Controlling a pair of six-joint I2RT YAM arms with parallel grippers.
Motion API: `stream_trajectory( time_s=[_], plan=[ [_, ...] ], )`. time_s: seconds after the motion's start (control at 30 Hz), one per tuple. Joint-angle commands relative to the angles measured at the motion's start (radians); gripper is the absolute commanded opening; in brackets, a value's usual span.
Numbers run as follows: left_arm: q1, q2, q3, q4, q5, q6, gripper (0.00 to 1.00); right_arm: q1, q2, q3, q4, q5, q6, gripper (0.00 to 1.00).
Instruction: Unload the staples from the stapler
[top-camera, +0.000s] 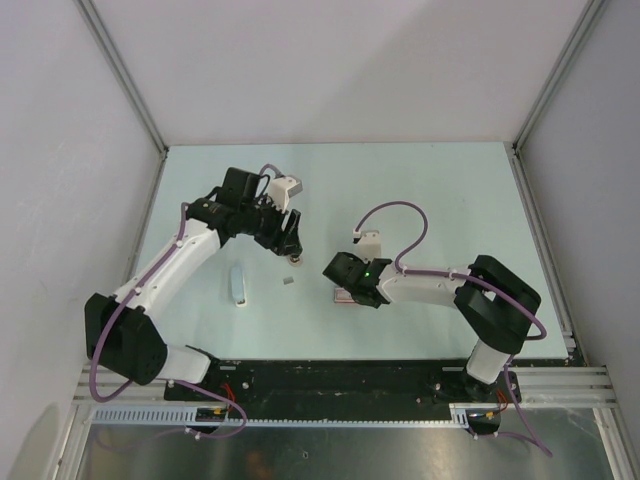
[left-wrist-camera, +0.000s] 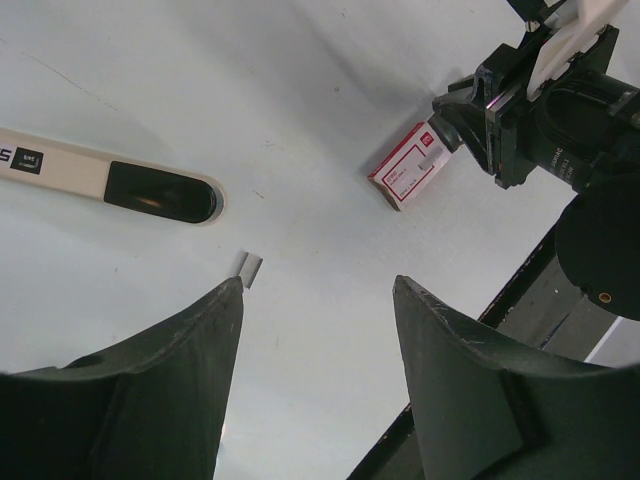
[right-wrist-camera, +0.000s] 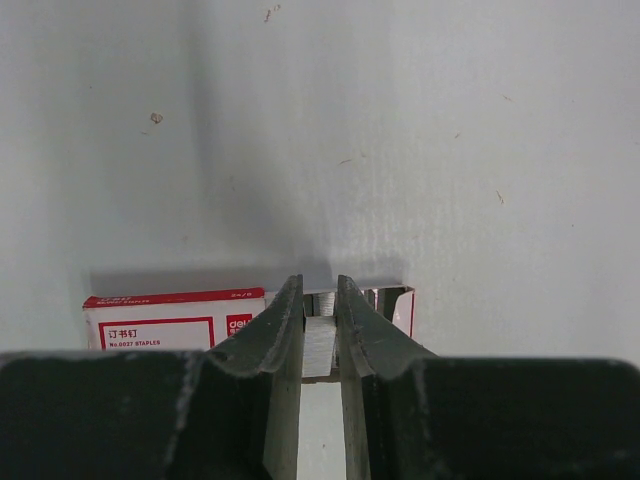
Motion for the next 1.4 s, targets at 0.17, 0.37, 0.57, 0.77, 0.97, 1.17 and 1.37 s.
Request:
stream_trajectory(
  time_s=[0.17, 0.37, 0.57, 0.77, 0.97, 1.17, 1.37],
  plan=[
    [-0.006, -0.038, -0.008, 0.012, 0.037, 0.038, 0.66, -0.001, 0.004, -0.006, 0.015, 0.016, -0.003, 0.00],
    [-0.006, -0.039, -0.008, 0.011, 0.037, 0.040, 0.66, 0.000, 0.011, -0.009, 0.022, 0.012, -0.003, 0.00],
    [-0.006, -0.041, -0.008, 0.010, 0.039, 0.041, 0.66, 0.000, 0.022, -0.009, 0.024, 0.007, -0.004, 0.00],
    [-0.006, -0.043, -0.011, 0.011, 0.040, 0.044, 0.66, 0.000, 0.032, -0.009, 0.024, 0.002, -0.001, 0.01],
    [-0.007, -0.046, -0.012, 0.010, 0.040, 0.044, 0.66, -0.001, 0.027, -0.009, 0.026, -0.001, -0.002, 0.09],
    [-0.007, -0.045, -0.008, 0.010, 0.038, 0.045, 0.66, 0.002, 0.016, -0.009, 0.027, -0.004, -0.005, 0.15],
    [-0.006, -0.045, -0.007, 0.010, 0.041, 0.045, 0.66, 0.001, 0.004, -0.009, 0.026, -0.011, -0.011, 0.24]
  ],
)
